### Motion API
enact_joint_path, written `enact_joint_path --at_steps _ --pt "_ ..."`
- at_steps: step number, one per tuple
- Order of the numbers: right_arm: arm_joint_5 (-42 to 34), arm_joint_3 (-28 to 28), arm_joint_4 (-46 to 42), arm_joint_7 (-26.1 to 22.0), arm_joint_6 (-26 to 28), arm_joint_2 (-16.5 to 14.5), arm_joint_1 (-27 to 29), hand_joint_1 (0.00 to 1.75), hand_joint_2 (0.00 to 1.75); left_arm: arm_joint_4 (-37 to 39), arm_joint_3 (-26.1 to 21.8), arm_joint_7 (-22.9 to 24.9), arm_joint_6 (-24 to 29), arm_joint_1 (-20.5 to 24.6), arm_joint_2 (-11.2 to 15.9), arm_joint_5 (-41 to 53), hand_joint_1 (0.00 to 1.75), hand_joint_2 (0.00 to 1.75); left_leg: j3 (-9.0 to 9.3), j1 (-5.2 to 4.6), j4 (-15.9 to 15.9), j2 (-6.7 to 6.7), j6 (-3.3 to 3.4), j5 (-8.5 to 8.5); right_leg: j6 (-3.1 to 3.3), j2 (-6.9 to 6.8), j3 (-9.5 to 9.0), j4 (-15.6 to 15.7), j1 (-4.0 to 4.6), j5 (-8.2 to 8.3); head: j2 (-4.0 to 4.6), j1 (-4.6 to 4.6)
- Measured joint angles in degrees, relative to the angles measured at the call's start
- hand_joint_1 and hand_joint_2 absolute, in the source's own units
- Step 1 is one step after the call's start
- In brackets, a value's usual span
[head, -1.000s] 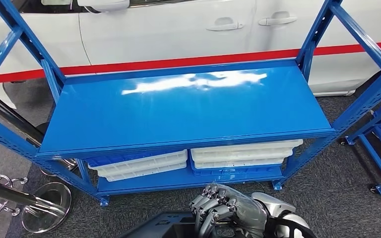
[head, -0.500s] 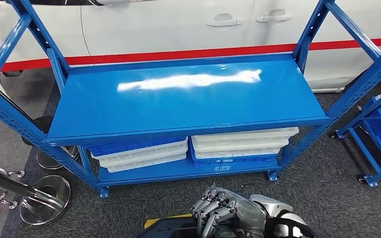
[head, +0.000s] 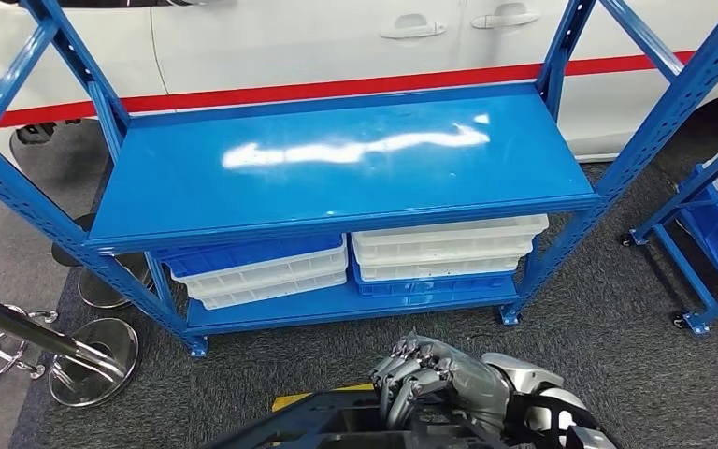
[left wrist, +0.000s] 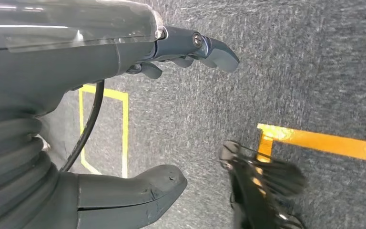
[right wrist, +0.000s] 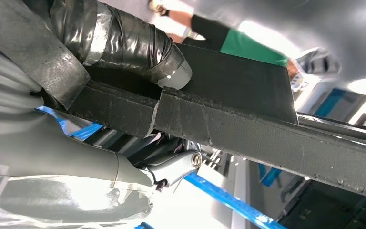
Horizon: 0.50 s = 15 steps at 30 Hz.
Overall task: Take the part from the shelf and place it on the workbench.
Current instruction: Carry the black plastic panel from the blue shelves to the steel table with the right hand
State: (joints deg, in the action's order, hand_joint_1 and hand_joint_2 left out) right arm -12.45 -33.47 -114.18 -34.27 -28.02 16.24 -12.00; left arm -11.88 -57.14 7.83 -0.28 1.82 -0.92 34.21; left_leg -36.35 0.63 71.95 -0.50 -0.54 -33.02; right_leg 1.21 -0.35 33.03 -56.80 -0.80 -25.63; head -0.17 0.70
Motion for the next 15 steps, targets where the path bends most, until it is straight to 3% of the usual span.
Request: enact_joint_path --at_steps 2,4,5,7,8,10,12,13,14,15 --pt "-0.1 1.2 0.0 0.1 -0.5 0.3 -0.1 1.69 1.75 0.0 -0.4 -1.3 0.0 0.0 0.1 -0.1 0.00 1.75 5.59 -0.09 -7.9 0.17 0.58 2.87 -0.34 0.06 0.87 -0.3 0.01 0.62 0.00 0.01" --pt "-0.1 2.1 0.0 0.2 -0.8 0.3 -0.1 1.69 1.75 0.0 -0.7 -2.4 -0.1 0.1 0.4 0.0 0.00 1.75 10.36 -0.40 -15.6 0.42 1.25 3.40 -0.97 0.06 1.23 -0.3 -0.01 1.37 0.00 0.00" --pt "-0.2 2.4 0.0 0.2 -0.8 0.3 -0.1 1.69 1.75 0.0 -0.9 -2.8 -0.2 0.1 0.5 0.0 0.00 1.75 11.28 -0.60 -17.3 0.51 1.49 3.13 -1.34 0.04 1.32 -0.2 -0.06 1.79 0.00 -0.01" --pt "-0.2 2.8 0.0 0.2 -0.9 0.4 -0.2 1.69 1.75 0.0 -1.2 -3.2 -0.4 0.1 0.7 0.0 0.00 1.75 11.17 -0.61 -18.2 0.43 1.98 3.70 -2.07 0.02 1.47 0.1 -0.15 2.39 0.00 -0.01" --pt "-0.3 3.0 0.0 0.1 -0.9 0.4 -0.2 1.69 1.75 0.0 -1.4 -3.3 -0.4 0.1 0.8 0.0 0.00 1.75 10.85 -0.51 -18.5 0.31 2.38 4.25 -2.34 0.09 1.76 -0.3 -0.13 1.80 0.00 -0.01" --pt "-0.3 3.4 -0.1 0.1 -0.9 0.5 -0.2 1.69 1.75 0.0 -1.4 -3.3 -0.4 0.1 0.9 0.0 0.00 1.75 9.80 -0.31 -18.7 -0.03 3.26 5.44 -2.68 0.21 3.30 -4.1 -0.12 -2.29 0.00 -0.02" --pt "-0.3 3.6 0.0 0.1 -0.9 0.6 -0.1 1.69 1.75 0.0 -1.5 -3.3 -0.5 0.1 0.8 0.0 0.00 1.75 8.20 -0.58 -18.2 -0.22 3.72 6.28 -2.93 0.26 5.65 -11.7 -0.14 -7.44 0.00 -0.01" --pt "-0.3 3.6 0.0 0.1 -1.0 0.6 -0.1 1.69 1.75 0.0 -1.5 -3.4 -0.5 0.1 0.8 0.0 0.00 1.75 7.41 -0.69 -17.9 -0.27 3.75 6.67 -3.06 0.26 6.33 -14.9 -0.14 -8.53 0.00 -0.01" --pt "-0.5 3.7 0.1 0.1 -1.0 0.6 -0.1 1.69 1.75 0.0 -1.5 -3.5 -0.5 0.1 0.8 0.0 0.00 1.75 6.66 -0.76 -17.7 -0.31 3.73 7.04 -3.15 0.26 6.23 -16.5 -0.14 -8.32 0.00 -0.01" --pt "-0.7 3.7 0.1 0.1 -1.0 0.6 0.0 1.69 1.75 0.0 -1.5 -3.7 -0.6 0.1 0.9 0.0 0.00 1.75 6.03 -0.79 -17.4 -0.32 3.64 7.37 -3.17 0.25 5.02 -15.8 -0.14 -7.01 0.00 -0.01"
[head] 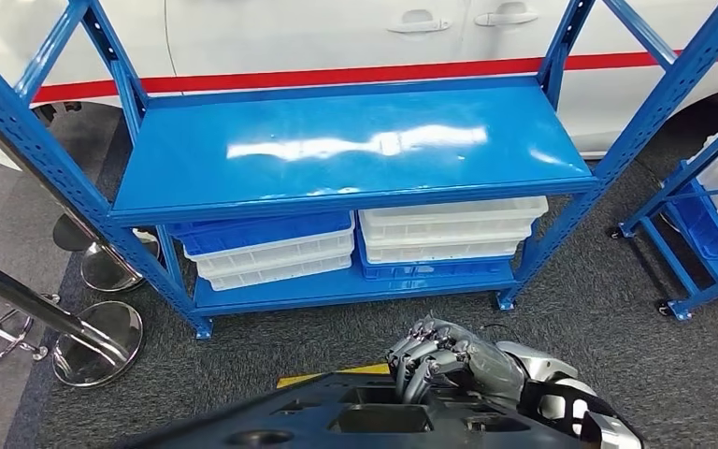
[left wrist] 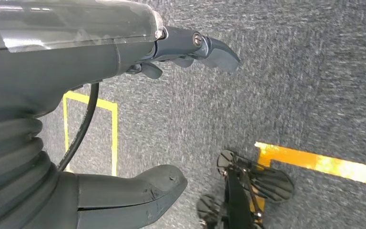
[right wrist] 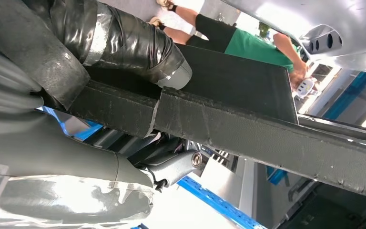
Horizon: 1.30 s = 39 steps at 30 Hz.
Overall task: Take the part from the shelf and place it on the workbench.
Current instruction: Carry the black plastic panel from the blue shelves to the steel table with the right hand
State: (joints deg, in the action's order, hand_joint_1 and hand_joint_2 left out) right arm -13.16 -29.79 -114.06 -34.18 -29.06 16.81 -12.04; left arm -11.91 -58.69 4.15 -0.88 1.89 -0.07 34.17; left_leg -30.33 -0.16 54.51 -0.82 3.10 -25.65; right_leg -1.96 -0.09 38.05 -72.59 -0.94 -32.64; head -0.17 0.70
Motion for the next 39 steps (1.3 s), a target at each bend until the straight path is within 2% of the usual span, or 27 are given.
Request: enact_joint_path --at_steps 2,4,5,7,8,10,12,13,14,15,16,18,19,21,23,24,25,27,28,29,30,31,33,34,35,38,39 --pt "-0.6 0.2 0.1 -0.1 -0.2 0.0 0.0 1.69 1.75 0.0 -0.2 -0.3 -0.1 0.0 0.0 0.0 0.00 1.75 -0.91 -0.03 0.4 0.04 -0.31 0.49 0.19 -0.03 -5.24 7.0 0.00 2.98 0.00 0.00" --pt "-0.8 0.4 0.2 -0.2 -0.3 -0.1 0.3 1.69 1.75 0.0 -0.3 -0.5 -0.2 0.0 0.0 0.1 0.00 1.75 -1.41 -0.19 0.8 0.13 -0.81 0.97 0.63 0.01 -9.94 14.5 0.17 3.70 0.00 0.01" --pt "-0.5 0.4 0.3 -0.3 -0.2 -0.2 0.5 1.69 1.75 0.0 -0.4 -0.6 -0.2 -0.1 0.0 0.1 0.00 1.75 -1.63 -0.27 0.9 0.17 -1.10 1.22 0.88 0.04 -10.86 16.2 0.26 3.42 0.00 0.01" --pt "0.1 0.4 0.4 -0.6 0.0 -0.5 1.1 1.69 1.75 0.0 -0.6 -0.8 -0.2 -0.1 0.1 0.1 0.00 1.75 -2.11 -0.29 1.2 0.22 -1.76 1.56 1.64 0.05 -10.56 16.8 0.28 3.58 0.00 0.01" --pt "0.4 0.4 0.5 -0.7 0.1 -0.7 1.4 1.69 1.75 0.0 -0.8 -0.9 -0.2 -0.2 0.1 0.1 0.00 1.75 -2.54 -0.22 1.7 0.26 -2.14 0.99 2.22 0.01 -10.15 16.8 0.20 3.92 0.00 0.01" --pt "0.6 0.4 0.6 -0.9 0.2 -1.0 1.7 1.69 1.75 0.0 -1.1 -0.9 -0.2 -0.3 0.2 0.1 0.00 1.75 -4.18 0.04 5.4 0.35 -2.93 -2.80 3.30 -0.11 -9.07 16.9 0.06 4.87 0.00 0.01" --pt "0.6 0.4 0.7 -1.0 0.3 -1.4 2.0 1.69 1.75 0.0 -1.2 -1.0 -0.2 -0.4 0.2 0.1 0.00 1.75 -6.61 0.28 12.8 0.39 -3.53 -7.99 3.65 -0.14 -7.76 16.8 0.15 5.78 0.00 0.01" --pt "0.6 0.4 0.8 -1.0 0.3 -1.5 2.2 1.69 1.75 0.0 -1.2 -1.0 -0.2 -0.4 0.2 0.1 0.00 1.75 -7.44 0.36 16.1 0.39 -3.71 -9.37 3.62 -0.16 -7.05 16.6 0.18 6.21 0.00 0.01" --pt "0.7 0.4 0.8 -1.0 0.3 -1.5 2.3 1.69 1.75 0.0 -1.3 -1.0 -0.2 -0.4 0.2 0.1 0.00 1.75 -7.52 0.41 18.1 0.39 -3.79 -9.49 3.57 -0.18 -6.36 16.5 0.20 6.61 0.00 0.01" --pt "0.7 0.4 0.9 -1.0 0.4 -1.6 2.4 1.69 1.75 0.0 -1.3 -1.0 -0.2 -0.4 0.2 0.1 0.00 1.75 -6.56 0.44 17.9 0.39 -3.77 -8.45 3.50 -0.18 -5.70 16.2 0.20 6.95 0.00 0.02" --pt "0.8 0.4 0.9 -1.0 0.5 -1.6 2.4 1.69 1.75 0.0 -1.3 -1.0 -0.2 -0.4 0.2 0.2 0.00 1.75 -4.48 0.45 15.4 0.41 -3.61 -6.69 3.40 -0.17 -5.13 16.0 0.20 7.23 0.00 0.02" --pt "0.8 0.4 0.9 -0.9 1.2 -1.9 2.6 1.69 1.75 0.0 -1.3 -1.3 -0.3 -0.4 0.3 0.2 0.00 1.75 1.52 0.29 6.5 0.55 -2.90 -4.17 3.07 -0.15 -4.42 15.7 0.26 7.75 0.00 0.02" --pt "0.9 0.4 0.9 -0.7 1.7 -2.2 2.8 1.69 1.75 0.0 -1.3 -1.4 -0.3 -0.3 0.4 0.2 0.00 1.75 3.94 0.16 2.7 0.63 -2.56 -3.90 2.79 -0.16 -4.25 15.6 0.29 8.07 0.00 0.01" --pt "0.9 0.4 0.9 0.5 3.0 -2.7 3.3 1.69 1.75 0.0 -1.4 -1.7 -0.3 -0.3 0.5 0.3 0.00 1.75 5.72 -0.15 -0.8 0.71 -1.97 -4.18 2.09 -0.20 -4.13 15.9 0.26 8.85 0.00 0.01" --pt "0.6 0.4 0.9 2.4 4.3 -3.0 4.0 1.69 1.75 0.0 -1.6 -2.0 -0.3 -0.4 0.6 0.3 0.00 1.75 5.35 -0.08 -1.5 0.58 -1.32 -3.27 1.37 -0.16 -3.97 16.0 0.20 9.14 0.00 0.00" --pt "0.5 0.5 1.0 3.1 4.8 -3.0 4.3 1.69 1.75 0.0 -1.8 -2.1 -0.3 -0.4 0.6 0.3 0.00 1.75 5.07 0.05 -1.8 0.47 -0.91 -2.68 1.10 -0.10 -3.64 15.4 0.20 8.16 0.00 -0.01" --pt "0.4 0.5 1.0 3.3 5.0 -3.0 4.6 1.69 1.75 0.0 -1.9 -2.2 -0.3 -0.4 0.5 0.3 0.00 1.75 4.61 0.19 -2.0 0.33 -0.53 -2.07 0.89 -0.04 -2.95 13.7 0.21 6.19 0.00 -0.01" --pt "0.5 0.6 1.0 3.2 5.3 -3.0 5.0 1.69 1.75 0.0 -2.3 -2.4 -0.4 -0.4 0.5 0.4 0.00 1.75 3.16 0.18 -1.6 0.13 -0.06 -1.22 0.57 0.01 -0.66 6.9 0.15 0.62 0.00 -0.02" --pt "0.6 0.6 1.1 3.0 5.1 -3.0 5.1 1.69 1.75 0.0 -2.4 -2.5 -0.4 -0.5 0.5 0.5 0.00 1.75 2.36 0.12 -1.3 0.05 -0.02 -0.85 0.40 0.01 0.41 3.0 0.13 -1.28 0.00 -0.01" --pt "0.7 0.6 1.2 2.8 4.7 -3.0 5.2 1.69 1.75 0.0 -2.6 -2.6 -0.4 -0.5 0.5 0.7 0.00 1.75 1.60 0.09 -1.0 0.00 -0.06 -0.50 0.24 0.01 0.90 0.3 0.12 -1.89 0.00 -0.02" --pt "0.9 0.5 1.3 2.4 4.0 -3.0 5.1 1.69 1.75 0.0 -2.7 -2.6 -0.5 -0.4 0.5 0.9 0.00 1.75 0.97 0.09 -0.8 -0.03 -0.15 -0.19 0.14 0.00 0.43 -0.5 0.08 -1.17 0.00 -0.01" --pt "1.3 0.3 1.4 1.9 3.2 -3.0 5.0 1.69 1.75 0.0 -2.7 -2.7 -0.6 -0.4 0.5 1.1 0.00 1.75 0.45 0.11 -0.5 -0.03 -0.28 0.08 0.10 -0.01 -1.25 1.1 0.03 0.44 0.00 -0.01" --pt "2.1 0.0 1.6 1.1 2.4 -3.0 4.5 1.69 1.75 0.0 -2.7 -2.7 -0.7 -0.4 0.5 1.6 0.00 1.75 -0.27 0.06 0.0 0.06 -0.63 0.46 0.18 -0.02 -6.99 9.2 -0.05 3.21 0.00 -0.01" --pt "2.4 -0.1 1.8 0.9 2.3 -3.0 4.1 1.69 1.75 0.0 -2.8 -2.7 -0.8 -0.3 0.5 1.8 0.00 1.75 -0.53 -0.02 0.2 0.12 -0.87 0.64 0.33 0.02 -9.44 13.1 0.00 3.67 0.00 -0.01" --pt "2.5 -0.2 1.9 0.8 2.2 -3.0 3.8 1.69 1.75 0.0 -2.8 -2.7 -0.8 -0.3 0.5 1.9 0.00 1.75 -0.79 -0.11 0.5 0.17 -1.14 0.83 0.55 0.08 -10.87 15.7 0.04 3.58 0.00 -0.01" --pt "2.6 -0.2 2.5 0.5 1.8 -3.3 3.2 1.69 1.75 0.0 -2.8 -2.7 -0.9 -0.4 0.5 2.2 0.00 1.75 -1.71 -0.08 1.1 0.26 -2.18 1.28 1.90 0.18 -10.43 16.8 0.16 3.71 0.00 0.00" --pt "2.7 -0.2 2.6 0.3 1.7 -3.5 3.1 1.69 1.75 0.0 -2.8 -2.7 -0.9 -0.4 0.5 2.3 0.00 1.75 -2.28 0.03 1.9 0.30 -2.59 0.41 2.56 0.14 -9.93 16.8 0.15 4.13 0.00 0.01"
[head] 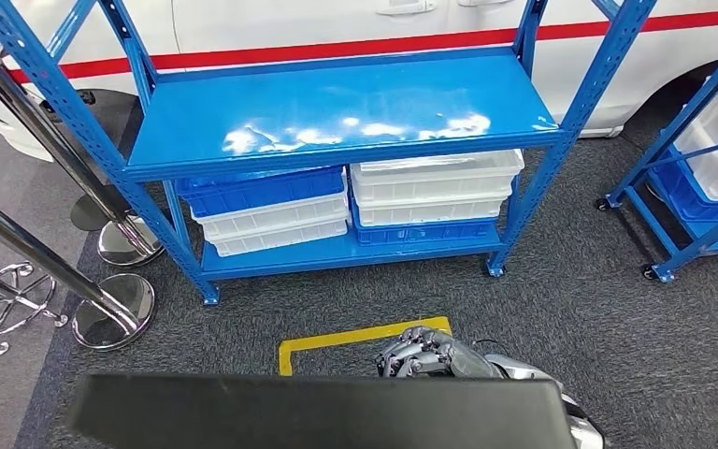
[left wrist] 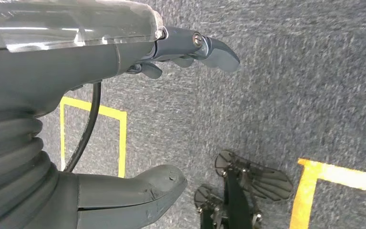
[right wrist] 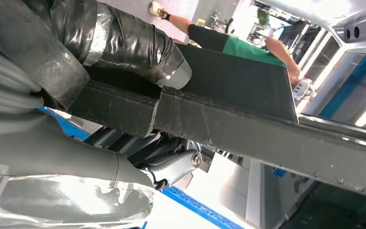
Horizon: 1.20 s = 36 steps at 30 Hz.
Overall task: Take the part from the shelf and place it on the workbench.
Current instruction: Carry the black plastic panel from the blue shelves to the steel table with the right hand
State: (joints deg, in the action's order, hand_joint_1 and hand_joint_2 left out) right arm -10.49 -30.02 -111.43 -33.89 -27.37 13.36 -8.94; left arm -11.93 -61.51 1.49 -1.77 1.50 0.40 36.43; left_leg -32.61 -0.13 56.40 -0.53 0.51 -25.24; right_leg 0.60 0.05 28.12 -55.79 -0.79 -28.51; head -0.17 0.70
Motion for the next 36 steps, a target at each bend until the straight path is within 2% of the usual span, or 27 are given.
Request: enact_joint_path --at_steps 2,4,5,6,7,9,10,11,12,14,15,16,17,19,20,21,22,23,24,26,27,29,31,32,34,35,36 --pt "0.2 0.0 0.2 -0.6 -0.2 -0.5 -0.3 1.69 1.75 0.0 0.0 0.0 0.0 0.0 0.0 0.2 0.00 1.75 -1.98 0.30 4.6 0.08 -0.76 -4.28 1.02 -0.14 1.15 0.0 -0.03 0.93 0.00 0.01" --pt "0.9 0.0 0.3 -1.2 -0.3 -1.1 -0.6 1.69 1.75 0.0 0.0 -0.2 -0.1 0.0 0.0 0.4 0.00 1.75 -4.48 0.44 12.3 0.09 -1.23 -9.08 1.31 -0.18 2.51 -0.1 0.10 1.83 0.00 0.02" --pt "1.6 0.0 0.4 -1.5 -0.2 -1.4 -0.7 1.69 1.75 0.0 0.0 -0.3 -0.1 0.0 0.0 0.6 0.00 1.75 -5.04 0.45 15.1 0.09 -1.31 -10.01 1.30 -0.20 3.19 -0.3 0.16 2.25 0.00 0.02" --pt "2.3 -0.1 0.4 -1.8 -0.1 -1.6 -0.9 1.69 1.75 0.0 -0.1 -0.3 -0.1 0.0 0.0 0.7 0.00 1.75 -4.69 0.44 16.1 0.10 -1.24 -9.69 1.28 -0.21 3.84 -0.5 0.22 2.60 0.00 0.02" --pt "3.0 -0.1 0.4 -2.1 0.1 -1.7 -1.1 1.69 1.75 0.0 -0.1 -0.4 -0.2 0.0 0.0 0.8 0.00 1.75 -3.20 0.41 14.8 0.12 -1.03 -8.33 1.25 -0.21 4.42 -0.7 0.30 2.90 0.00 0.02" --pt "3.8 -0.1 0.4 -2.4 0.5 -2.0 -1.5 1.69 1.75 0.0 -0.2 -0.6 -0.3 0.1 0.1 0.9 0.00 1.75 2.28 0.15 6.8 0.25 0.05 -5.31 1.17 -0.18 5.17 -1.0 0.43 3.40 0.00 0.01" --pt "4.1 -0.1 0.4 -2.4 0.7 -2.1 -1.8 1.69 1.75 0.0 -0.2 -0.7 -0.4 0.2 0.2 1.0 0.00 1.75 5.04 -0.02 2.4 0.31 0.65 -4.66 1.03 -0.17 5.39 -1.1 0.50 3.67 0.00 0.01" --pt "4.4 -0.1 0.4 -2.5 0.8 -2.1 -2.0 1.69 1.75 -0.1 -0.2 -0.8 -0.4 0.3 0.3 1.1 0.00 1.75 6.86 -0.20 -0.6 0.39 1.10 -4.50 0.77 -0.20 5.54 -1.2 0.51 3.97 0.00 0.01" --pt "4.5 -0.1 0.4 -2.5 0.8 -2.2 -2.2 1.69 1.75 -0.1 -0.3 -0.9 -0.5 0.3 0.5 1.2 0.00 1.75 7.69 -0.38 -2.3 0.44 1.40 -4.63 0.43 -0.24 5.67 -1.1 0.42 4.32 0.00 0.01" --pt "4.7 -0.1 0.4 -2.6 0.8 -2.3 -2.4 1.69 1.75 -0.1 -0.3 -1.0 -0.5 0.4 0.6 1.3 0.00 1.75 7.49 -0.36 -3.2 0.43 1.57 -3.89 -0.37 -0.28 5.89 -1.0 0.38 4.93 0.00 0.01" --pt "4.9 -0.1 0.4 -2.7 0.9 -2.4 -2.5 1.69 1.75 -0.2 -0.4 -1.0 -0.5 0.4 0.6 1.3 0.00 1.75 7.27 -0.23 -3.6 0.32 1.73 -3.31 -0.69 -0.23 6.14 -1.2 0.35 4.52 0.00 0.01" --pt "5.2 -0.1 0.4 -2.9 0.9 -2.4 -2.6 1.69 1.75 -0.2 -0.4 -1.0 -0.5 0.4 0.5 1.4 0.00 1.75 6.95 -0.04 -3.9 0.20 1.85 -2.71 -0.98 -0.18 6.67 -2.3 0.37 3.21 0.00 0.00" --pt "5.4 -0.1 0.4 -3.1 1.0 -2.4 -2.6 1.69 1.75 -0.2 -0.4 -1.1 -0.6 0.4 0.5 1.5 0.00 1.75 6.49 0.15 -4.0 0.08 1.94 -2.21 -1.26 -0.14 7.58 -4.6 0.36 0.98 0.00 -0.01" --pt "6.0 -0.2 0.4 -3.3 1.3 -2.4 -2.7 1.69 1.75 -0.2 -0.5 -1.2 -0.7 0.5 0.3 1.8 0.00 1.75 5.19 0.12 -3.6 -0.21 2.09 -1.65 -1.80 -0.11 10.05 -11.8 0.20 -3.92 0.00 -0.01" --pt "6.2 -0.2 0.4 -3.4 1.4 -2.4 -2.6 1.69 1.75 -0.2 -0.5 -1.2 -0.8 0.4 0.3 1.9 0.00 1.75 4.55 0.11 -3.3 -0.44 2.13 -1.40 -2.02 -0.11 11.00 -15.2 0.12 -5.13 0.00 -0.01" --pt "6.2 -0.2 0.4 -3.5 1.4 -2.4 -2.5 1.69 1.75 -0.2 -0.6 -1.3 -0.8 0.4 0.2 2.0 0.00 1.75 3.99 0.11 -3.1 -0.76 2.14 -1.18 -2.15 -0.13 11.17 -16.9 0.04 -5.05 0.00 -0.01" --pt "6.2 -0.2 0.3 -3.6 1.4 -2.4 -2.5 1.69 1.75 -0.2 -0.6 -1.4 -0.8 0.4 0.1 2.1 0.00 1.75 3.54 0.13 -2.8 -1.13 2.14 -1.03 -2.23 -0.20 10.28 -16.6 -0.02 -3.96 0.00 -0.01" --pt "6.1 -0.2 0.3 -3.7 1.4 -2.4 -2.5 1.69 1.75 -0.2 -0.7 -1.6 -0.8 0.4 0.0 2.2 0.00 1.75 3.28 0.15 -2.6 -1.47 2.06 -0.94 -2.25 -0.45 8.21 -13.8 -0.07 -2.26 0.00 -0.01" --pt "6.0 -0.2 0.2 -3.8 1.4 -2.4 -2.5 1.69 1.75 -0.2 -0.7 -1.7 -0.8 0.4 0.0 2.4 0.00 1.75 3.15 0.13 -2.4 -1.83 1.93 -0.92 -2.22 -1.23 5.49 -9.6 -0.08 -0.89 0.00 -0.01" --pt "5.8 -0.2 0.0 -3.9 1.3 -2.4 -2.6 1.69 1.75 -0.2 -0.8 -1.9 -0.7 0.4 0.0 2.7 0.00 1.75 3.02 -0.11 -2.0 -2.52 1.51 -0.94 -1.75 -2.82 1.27 -2.4 0.28 0.19 0.00 0.01" --pt "5.6 -0.1 -0.2 -4.0 1.2 -2.4 -2.7 1.69 1.75 -0.2 -0.9 -2.0 -0.6 0.4 0.0 2.7 0.00 1.75 2.93 -0.26 -1.8 -2.88 1.29 -0.94 -1.36 -3.19 0.52 -0.7 0.43 0.04 0.00 0.02" --pt "5.3 0.1 -0.4 -4.1 0.8 -2.3 -2.7 1.69 1.75 -0.2 -1.0 -2.0 -0.4 0.5 0.0 2.8 0.00 1.75 2.75 -0.36 -1.5 -3.73 0.82 -0.99 -0.35 -2.37 0.75 -0.3 0.47 0.05 0.00 0.02" --pt "5.2 0.2 -0.5 -4.2 0.6 -2.3 -2.7 1.69 1.75 -0.2 -1.1 -2.0 -0.3 0.6 0.1 2.9 0.00 1.75 1.97 -0.13 0.2 -2.97 0.18 -2.54 0.67 -1.47 1.17 -0.2 0.34 0.47 0.00 0.02" --pt "5.2 0.2 -0.6 -4.2 0.6 -2.3 -2.7 1.69 1.75 -0.2 -1.1 -2.0 -0.2 0.6 0.1 2.9 0.00 1.75 0.89 0.04 2.7 -2.02 -0.15 -4.36 1.12 -1.07 1.42 -0.1 0.29 0.73 0.00 0.02" --pt "5.1 0.2 -0.6 -4.0 0.2 -2.3 -2.8 1.69 1.75 -0.2 -1.2 -2.0 0.2 0.5 0.1 3.0 0.00 1.75 -2.32 0.29 10.4 -0.38 -0.56 -8.66 1.64 -0.19 2.06 -0.3 0.39 1.12 0.00 0.02" --pt "5.0 0.2 -0.5 -3.8 -0.1 -2.3 -2.8 1.69 1.75 -0.2 -1.2 -2.0 0.5 0.5 0.1 3.2 0.00 1.75 -3.82 0.33 14.1 -0.11 -0.63 -10.03 1.74 0.34 2.36 -0.3 0.46 1.27 0.00 0.02" --pt "4.9 0.2 -0.4 -3.4 -0.5 -2.3 -2.8 1.69 1.75 -0.2 -1.2 -2.0 0.8 0.5 0.1 3.3 0.00 1.75 -4.49 0.34 15.9 -0.03 -0.59 -10.16 1.78 0.90 2.58 -0.5 0.52 1.38 0.00 0.02"
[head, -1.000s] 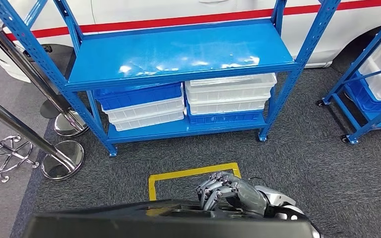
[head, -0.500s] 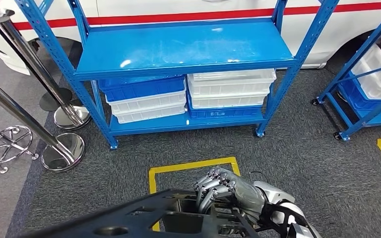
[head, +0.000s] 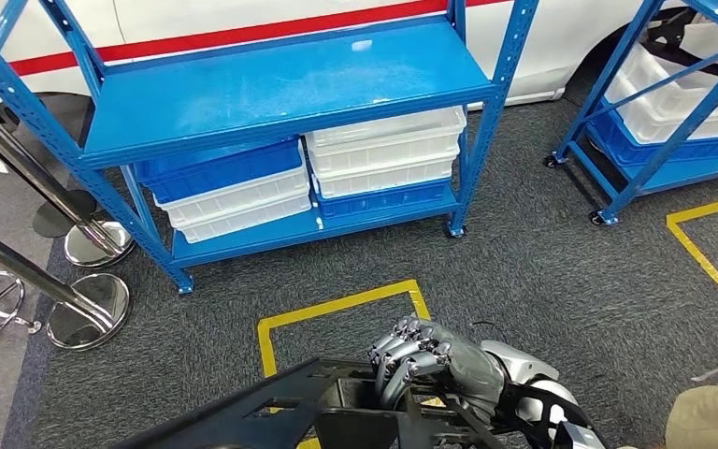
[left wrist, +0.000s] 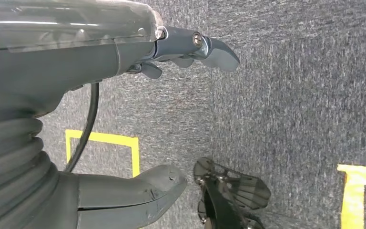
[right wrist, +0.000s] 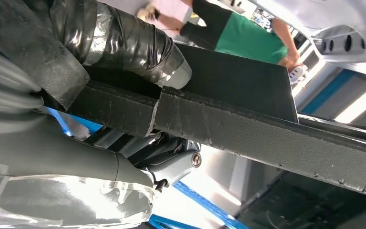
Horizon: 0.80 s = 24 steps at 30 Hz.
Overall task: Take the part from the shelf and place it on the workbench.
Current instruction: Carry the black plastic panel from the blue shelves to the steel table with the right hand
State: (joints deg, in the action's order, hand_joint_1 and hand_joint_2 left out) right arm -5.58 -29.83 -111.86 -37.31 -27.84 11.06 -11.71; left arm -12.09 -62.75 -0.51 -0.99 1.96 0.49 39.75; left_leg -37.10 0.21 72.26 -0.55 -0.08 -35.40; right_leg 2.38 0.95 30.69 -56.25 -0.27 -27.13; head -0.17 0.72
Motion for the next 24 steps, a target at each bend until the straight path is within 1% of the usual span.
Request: enact_joint_path --at_steps 1,2,3,4,5,6,7,8,9,10,11,12,13,14,15,16,17,18,19,20,21,22,23,24 --pt "-0.2 0.0 0.1 0.4 -0.3 0.0 0.0 1.69 1.75 0.0 0.0 0.0 0.3 0.0 0.0 0.2 0.00 1.75 0.37 -0.01 -0.4 0.07 0.16 1.07 -0.01 0.61 0.13 -0.1 0.06 0.08 0.00 0.00" --pt "-0.3 0.0 0.3 0.7 -0.5 0.0 -0.1 1.69 1.75 0.0 0.0 0.0 0.6 0.0 0.0 0.4 0.00 1.75 1.78 -0.05 -3.1 0.35 0.47 3.13 -0.03 1.23 0.16 -0.2 0.14 0.11 0.00 0.00" --pt "-0.4 0.1 0.4 0.9 -0.6 0.0 -0.3 1.69 1.75 0.0 0.0 0.0 0.8 0.1 0.1 0.5 0.00 1.75 3.77 -0.12 -7.3 1.29 1.00 5.46 -0.04 1.83 0.17 -0.3 0.17 0.13 0.00 -0.01" --pt "-0.5 0.1 0.4 1.0 -0.7 0.0 -0.4 1.69 1.75 0.0 0.0 0.0 1.0 0.1 0.2 0.6 0.00 1.75 5.80 -0.14 -11.3 2.64 1.60 7.12 -0.15 2.38 0.25 -0.3 0.20 0.19 0.00 -0.01" --pt "-0.6 0.1 0.5 1.1 -0.8 0.0 -0.6 1.69 1.75 0.0 0.0 -0.1 1.3 0.0 0.4 0.6 0.00 1.75 7.27 -0.22 -14.3 3.85 2.04 8.11 -0.37 2.95 0.39 -0.4 0.08 0.33 0.00 -0.01" --pt "-0.6 0.1 0.6 1.2 -0.9 0.0 -0.7 1.69 1.75 0.0 0.0 -0.3 1.8 -0.1 0.6 0.8 0.00 1.75 8.09 -0.30 -16.1 4.77 2.35 8.43 -0.70 3.54 0.61 -0.3 -0.17 0.54 0.00 -0.01" --pt "-0.7 0.2 0.7 1.4 -0.9 0.0 -0.8 1.69 1.75 0.0 0.0 -0.6 2.3 -0.1 0.8 0.9 0.00 1.75 8.41 -0.38 -16.6 4.90 2.48 8.40 -1.13 4.18 0.83 -0.2 -0.44 0.81 0.00 -0.01" --pt "-0.7 0.3 0.8 1.5 -0.8 0.0 -0.8 1.69 1.75 -0.1 0.0 -1.0 3.1 -0.1 0.9 1.1 0.00 1.75 8.55 -0.47 -17.2 4.40 2.56 8.68 -1.58 4.89 0.93 0.0 -0.64 1.10 0.00 0.00" --pt "-0.8 0.4 0.8 1.6 -0.8 0.0 -0.7 1.69 1.75 -0.1 0.0 -1.3 3.9 0.0 1.0 1.3 0.00 1.75 8.91 -0.37 -18.1 3.63 2.68 8.90 -1.91 4.88 1.08 0.0 -0.68 1.04 0.00 -0.01" --pt "-0.8 0.6 0.8 1.6 -0.6 0.1 -0.7 1.69 1.75 -0.2 -0.1 -1.7 4.7 0.2 1.1 1.4 0.00 1.75 9.25 -0.21 -19.0 2.87 2.83 9.15 -2.16 4.15 1.53 -0.7 -0.54 0.42 0.00 -0.02" --pt "-0.8 0.9 0.8 1.8 -0.4 0.1 -0.6 1.69 1.75 -0.2 -0.1 -2.0 5.5 0.3 1.0 1.6 0.00 1.75 9.55 -0.03 -19.8 2.02 2.92 9.32 -2.37 2.95 2.49 -2.6 -0.37 -0.85 0.00 -0.03" --pt "-0.7 1.1 0.8 1.9 -0.1 0.2 -0.5 1.69 1.75 -0.2 -0.1 -2.2 6.1 0.4 0.9 1.7 0.00 1.75 9.73 0.10 -20.3 1.22 2.92 9.29 -2.53 1.45 4.03 -5.7 -0.33 -2.69 0.00 -0.05" --pt "-0.5 1.3 0.8 2.1 0.1 0.3 -0.4 1.69 1.75 -0.2 -0.2 -2.3 6.5 0.3 0.8 1.8 0.00 1.75 9.62 0.10 -20.1 0.54 2.94 9.21 -2.77 0.42 5.98 -9.7 -0.38 -4.59 0.00 -0.07" --pt "-0.3 1.4 0.8 2.2 0.3 0.4 -0.2 1.69 1.75 -0.2 -0.2 -2.4 6.7 0.2 0.7 1.8 0.00 1.75 9.48 0.09 -19.8 -0.23 2.89 9.04 -3.06 -0.09 7.81 -13.4 -0.54 -5.98 0.00 -0.07" --pt "-0.2 1.4 0.8 2.3 0.4 0.6 0.1 1.69 1.75 -0.2 -0.3 -2.4 6.8 0.2 0.5 1.8 0.00 1.75 9.33 0.10 -19.5 -0.97 2.81 8.82 -3.34 -0.35 8.96 -15.7 -0.72 -6.40 0.00 -0.08" --pt "-0.1 1.5 0.8 2.3 0.5 0.8 0.3 1.69 1.75 -0.2 -0.4 -2.4 6.9 0.2 0.4 1.8 0.00 1.75 9.21 0.12 -19.1 -1.68 2.71 8.61 -3.57 -0.56 9.07 -15.9 -0.88 -5.73 0.00 -0.08" --pt "0.0 1.5 0.8 2.3 0.5 0.9 0.4 1.69 1.75 -0.2 -0.4 -2.4 6.9 0.2 0.3 1.8 0.00 1.75 9.15 0.19 -18.8 -2.31 2.53 8.41 -3.74 -0.90 7.98 -13.7 -1.00 -4.08 0.00 -0.07" --pt "0.1 1.5 0.8 2.3 0.5 1.0 0.5 1.69 1.75 -0.2 -0.5 -2.4 7.0 0.3 0.2 1.8 0.00 1.75 9.18 0.24 -18.6 -2.88 2.29 8.18 -3.83 -1.68 5.94 -9.7 -1.08 -1.95 0.00 -0.08" --pt "0.1 1.6 0.8 2.3 0.5 1.1 0.5 1.69 1.75 -0.2 -0.5 -2.4 7.0 0.4 0.1 1.8 0.00 1.75 9.22 0.18 -18.4 -3.37 1.99 7.96 -3.73 -2.96 3.94 -5.7 -0.89 -0.43 0.00 -0.07" --pt "0.1 1.6 0.8 2.3 0.5 1.1 0.5 1.69 1.75 -0.3 -0.5 -2.5 7.0 0.4 0.1 1.8 0.00 1.75 9.21 0.07 -18.2 -3.79 1.69 7.76 -3.43 -3.82 2.50 -2.7 -0.74 0.59 0.00 -0.06" --pt "0.1 1.6 0.7 2.3 0.5 1.2 0.5 1.69 1.75 -0.3 -0.5 -2.5 7.0 0.5 0.0 1.8 0.00 1.75 9.21 -0.07 -18.0 -4.18 1.40 7.59 -3.08 -4.39 1.79 -1.0 -0.56 0.96 0.00 -0.05" --pt "0.1 1.6 0.7 2.3 0.5 1.2 0.6 1.69 1.75 -0.3 -0.5 -2.5 7.0 0.5 0.0 1.8 0.00 1.75 9.22 -0.19 -17.9 -4.61 1.15 7.52 -2.66 -4.35 1.83 -0.8 -0.33 0.81 0.00 -0.04" --pt "0.1 1.7 0.7 2.3 0.5 1.3 0.6 1.69 1.75 -0.3 -0.5 -2.5 7.0 0.5 0.0 1.8 0.00 1.75 9.25 -0.18 -17.8 -5.05 0.90 7.45 -2.29 -3.64 2.03 -0.8 -0.34 0.93 0.00 -0.04" --pt "0.2 1.7 0.6 2.3 0.6 1.4 0.7 1.69 1.75 -0.3 -0.5 -2.5 7.0 0.5 0.0 1.8 0.00 1.75 9.23 -0.08 -17.7 -5.21 0.60 7.14 -1.96 -3.13 2.12 -0.8 -0.35 1.00 0.00 -0.04"
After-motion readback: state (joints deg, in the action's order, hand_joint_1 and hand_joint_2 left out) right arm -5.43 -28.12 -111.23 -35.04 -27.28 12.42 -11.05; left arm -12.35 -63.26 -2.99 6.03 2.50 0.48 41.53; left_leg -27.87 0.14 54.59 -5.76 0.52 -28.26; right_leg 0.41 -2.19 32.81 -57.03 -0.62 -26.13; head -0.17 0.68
